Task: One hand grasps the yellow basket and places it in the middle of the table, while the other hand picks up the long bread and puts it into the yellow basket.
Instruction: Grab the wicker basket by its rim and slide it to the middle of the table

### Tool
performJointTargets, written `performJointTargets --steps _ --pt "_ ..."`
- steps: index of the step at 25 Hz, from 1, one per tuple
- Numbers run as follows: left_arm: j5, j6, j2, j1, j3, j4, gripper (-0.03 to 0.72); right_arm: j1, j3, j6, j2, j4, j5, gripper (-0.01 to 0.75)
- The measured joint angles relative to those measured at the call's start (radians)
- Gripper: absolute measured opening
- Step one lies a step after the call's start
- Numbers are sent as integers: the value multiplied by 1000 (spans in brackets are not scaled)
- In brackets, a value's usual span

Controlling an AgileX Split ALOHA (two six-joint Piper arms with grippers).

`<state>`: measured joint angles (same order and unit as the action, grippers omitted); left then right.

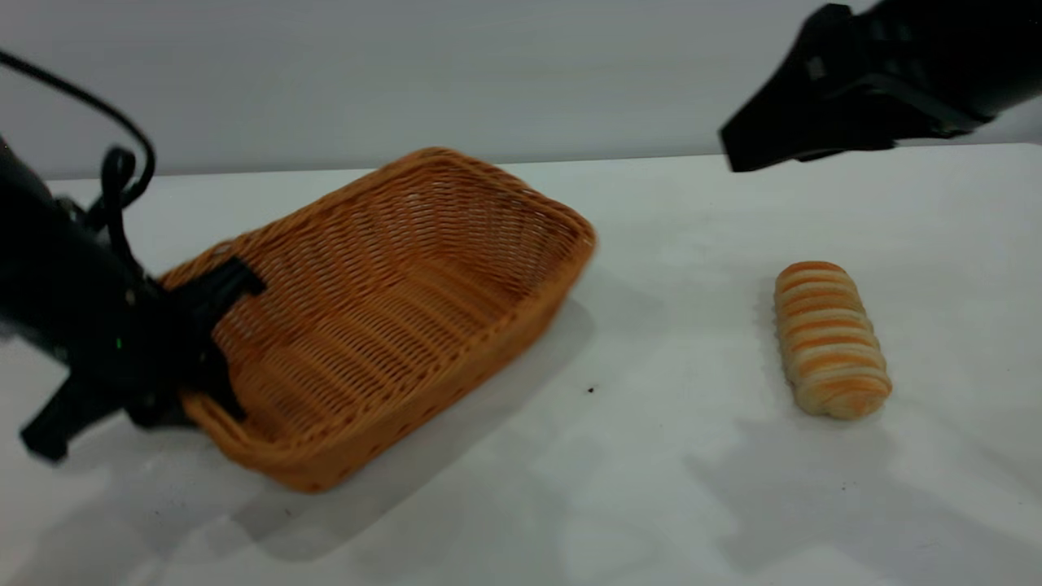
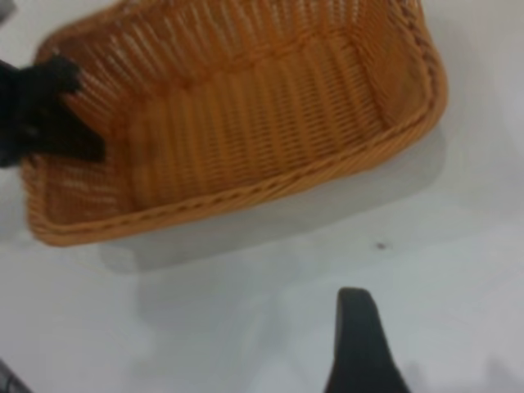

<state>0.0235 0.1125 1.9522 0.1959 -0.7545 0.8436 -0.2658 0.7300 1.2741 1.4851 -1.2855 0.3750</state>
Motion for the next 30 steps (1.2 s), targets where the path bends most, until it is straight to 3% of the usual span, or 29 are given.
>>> performJointTargets --steps 7,13,19,24,26,30 --pt "298 -310 8 -25 -271 -138 102 138 5 -83 23 98 -57 536" --pt "518 -347 166 -25 -558 -280 102 174 78 -67 176 98 -93 536" --pt "620 -306 349 -25 -748 -352 102 174 201 -56 370 97 -133 536" --pt "654 -309 408 -29 -806 -352 109 174 238 -56 514 96 -203 536" --pt "660 -319 409 -29 -808 -352 155 174 245 -56 555 93 -250 536" --pt "673 -324 407 -29 -808 -347 386 176 290 -56 639 87 -245 536"
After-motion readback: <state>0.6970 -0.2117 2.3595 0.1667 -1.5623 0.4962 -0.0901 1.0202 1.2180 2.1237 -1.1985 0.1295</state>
